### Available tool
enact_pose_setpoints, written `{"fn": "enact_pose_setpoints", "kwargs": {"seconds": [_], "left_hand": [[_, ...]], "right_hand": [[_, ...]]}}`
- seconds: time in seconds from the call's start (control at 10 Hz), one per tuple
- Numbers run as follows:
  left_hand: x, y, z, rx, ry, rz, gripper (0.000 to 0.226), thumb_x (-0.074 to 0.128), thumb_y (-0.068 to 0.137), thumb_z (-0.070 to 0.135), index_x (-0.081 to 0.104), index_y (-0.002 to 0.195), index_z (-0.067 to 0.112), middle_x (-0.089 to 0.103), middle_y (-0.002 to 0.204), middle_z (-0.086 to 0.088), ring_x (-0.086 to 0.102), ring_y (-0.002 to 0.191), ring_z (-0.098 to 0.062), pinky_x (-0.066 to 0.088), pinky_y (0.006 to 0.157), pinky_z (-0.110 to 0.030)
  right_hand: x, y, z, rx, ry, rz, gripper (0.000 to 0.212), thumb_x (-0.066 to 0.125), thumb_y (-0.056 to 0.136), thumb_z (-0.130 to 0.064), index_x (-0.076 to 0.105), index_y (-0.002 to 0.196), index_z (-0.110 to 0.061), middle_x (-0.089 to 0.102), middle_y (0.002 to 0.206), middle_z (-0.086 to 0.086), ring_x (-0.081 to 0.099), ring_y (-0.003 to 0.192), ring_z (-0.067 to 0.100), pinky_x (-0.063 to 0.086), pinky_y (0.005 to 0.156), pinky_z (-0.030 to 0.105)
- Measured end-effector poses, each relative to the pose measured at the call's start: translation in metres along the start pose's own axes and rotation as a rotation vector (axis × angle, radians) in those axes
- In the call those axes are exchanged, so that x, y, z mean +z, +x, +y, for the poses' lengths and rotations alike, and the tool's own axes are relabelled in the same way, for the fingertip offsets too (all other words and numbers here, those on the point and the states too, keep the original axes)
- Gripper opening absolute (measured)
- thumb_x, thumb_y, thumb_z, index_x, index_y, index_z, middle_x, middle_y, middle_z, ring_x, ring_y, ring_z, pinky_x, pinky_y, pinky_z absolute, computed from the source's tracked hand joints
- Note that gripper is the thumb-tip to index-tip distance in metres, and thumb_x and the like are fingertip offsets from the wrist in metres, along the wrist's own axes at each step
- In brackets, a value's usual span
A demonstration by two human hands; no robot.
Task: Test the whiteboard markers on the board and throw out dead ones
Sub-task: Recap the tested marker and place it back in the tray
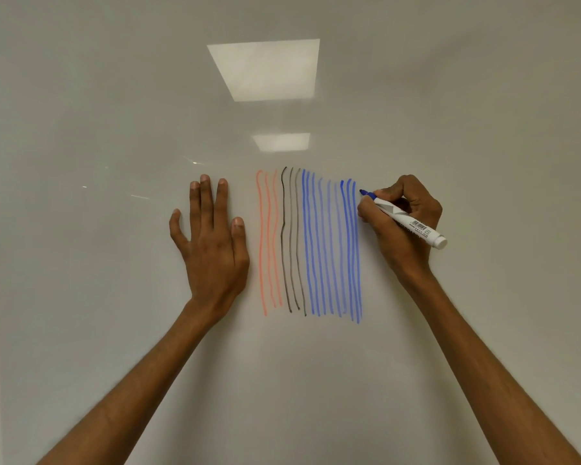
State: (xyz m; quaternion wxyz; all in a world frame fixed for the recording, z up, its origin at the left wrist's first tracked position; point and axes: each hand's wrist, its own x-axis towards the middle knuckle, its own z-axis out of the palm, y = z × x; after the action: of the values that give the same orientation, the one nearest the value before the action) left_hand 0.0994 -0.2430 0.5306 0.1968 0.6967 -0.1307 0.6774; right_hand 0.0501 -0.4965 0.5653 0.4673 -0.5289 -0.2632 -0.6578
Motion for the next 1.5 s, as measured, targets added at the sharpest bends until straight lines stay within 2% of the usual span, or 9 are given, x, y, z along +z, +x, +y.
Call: {"fn": "enact_pose_setpoints", "kwargs": {"seconds": [0.3, 0.5, 0.7, 0.9, 1.1, 1.2, 1.3, 1.4, 1.5], "left_hand": [[0.0, -0.002, 0.0, 0.005, -0.012, 0.001, 0.058, 0.026, 0.104, 0.032, 0.017, 0.158, 0.013, 0.011, 0.166, -0.008, 0.004, 0.154, -0.019, 0.004, 0.122, -0.054], [0.001, -0.005, -0.001, 0.008, -0.013, 0.005, 0.058, 0.026, 0.105, 0.032, 0.015, 0.159, 0.014, 0.01, 0.166, -0.008, 0.003, 0.154, -0.02, 0.002, 0.123, -0.053], [0.001, -0.007, -0.002, 0.013, -0.003, -0.001, 0.058, 0.027, 0.105, 0.031, 0.014, 0.159, 0.014, 0.008, 0.167, -0.008, 0.002, 0.154, -0.02, 0.002, 0.124, -0.051], [0.001, -0.008, -0.002, 0.016, -0.007, -0.009, 0.058, 0.026, 0.105, 0.032, 0.014, 0.159, 0.014, 0.009, 0.166, -0.009, 0.002, 0.154, -0.021, 0.002, 0.124, -0.052], [0.002, -0.009, -0.003, 0.016, -0.008, -0.005, 0.057, 0.026, 0.105, 0.032, 0.015, 0.159, 0.013, 0.009, 0.166, -0.009, 0.004, 0.154, -0.022, 0.002, 0.124, -0.051], [0.001, -0.009, -0.002, 0.016, -0.004, -0.002, 0.057, 0.026, 0.105, 0.032, 0.016, 0.158, 0.013, 0.01, 0.166, -0.01, 0.004, 0.154, -0.022, 0.003, 0.124, -0.052], [0.001, -0.009, -0.003, 0.014, -0.001, -0.005, 0.057, 0.025, 0.105, 0.032, 0.017, 0.158, 0.012, 0.01, 0.166, -0.01, 0.004, 0.154, -0.023, 0.003, 0.124, -0.052], [0.002, -0.01, -0.003, 0.017, 0.0, -0.004, 0.057, 0.024, 0.105, 0.032, 0.017, 0.158, 0.012, 0.01, 0.166, -0.011, 0.005, 0.154, -0.023, 0.002, 0.124, -0.051], [0.002, -0.01, -0.003, 0.018, 0.0, 0.001, 0.057, 0.024, 0.105, 0.032, 0.017, 0.158, 0.012, 0.01, 0.166, -0.011, 0.005, 0.154, -0.024, 0.002, 0.124, -0.051]], "right_hand": [[-0.009, -0.015, -0.001, 0.047, -0.002, -0.026, 0.027, 0.072, 0.07, -0.006, 0.046, 0.067, 0.001, 0.055, 0.067, 0.02, 0.06, 0.063, 0.042, 0.051, 0.056, 0.045], [-0.015, -0.028, 0.001, 0.053, 0.002, -0.038, 0.026, 0.072, 0.071, -0.01, 0.047, 0.067, -0.003, 0.054, 0.066, 0.015, 0.061, 0.062, 0.043, 0.051, 0.055, 0.047], [-0.019, -0.046, -0.002, 0.009, -0.028, -0.042, 0.026, 0.072, 0.07, -0.001, 0.046, 0.064, -0.005, 0.053, 0.063, 0.012, 0.053, 0.057, 0.028, 0.045, 0.054, 0.03], [-0.025, -0.059, 0.001, 0.004, -0.016, -0.073, 0.032, 0.071, 0.07, 0.001, 0.044, 0.063, -0.014, 0.049, 0.061, 0.01, 0.049, 0.054, 0.023, 0.044, 0.052, 0.032], [-0.031, -0.075, 0.0, 0.0, -0.006, -0.129, 0.025, 0.067, 0.073, -0.016, 0.045, 0.065, -0.009, 0.047, 0.062, 0.013, 0.049, 0.052, 0.031, 0.044, 0.049, 0.035], [-0.035, -0.081, 0.0, 0.023, 0.002, -0.148, 0.026, 0.067, 0.074, -0.015, 0.043, 0.065, -0.015, 0.045, 0.064, 0.01, 0.049, 0.051, 0.037, 0.045, 0.046, 0.042], [-0.038, -0.088, -0.001, 0.038, 0.003, -0.158, 0.026, 0.066, 0.074, -0.015, 0.042, 0.065, -0.016, 0.044, 0.064, 0.011, 0.047, 0.051, 0.034, 0.043, 0.048, 0.037], [-0.042, -0.094, 0.0, 0.018, -0.009, -0.175, 0.026, 0.065, 0.073, -0.016, 0.041, 0.064, -0.018, 0.043, 0.063, 0.007, 0.042, 0.053, 0.018, 0.037, 0.053, 0.021], [-0.046, -0.097, 0.001, 0.014, -0.007, -0.223, 0.026, 0.065, 0.072, -0.015, 0.042, 0.063, -0.023, 0.042, 0.063, 0.0, 0.042, 0.053, 0.01, 0.035, 0.054, 0.017]]}}
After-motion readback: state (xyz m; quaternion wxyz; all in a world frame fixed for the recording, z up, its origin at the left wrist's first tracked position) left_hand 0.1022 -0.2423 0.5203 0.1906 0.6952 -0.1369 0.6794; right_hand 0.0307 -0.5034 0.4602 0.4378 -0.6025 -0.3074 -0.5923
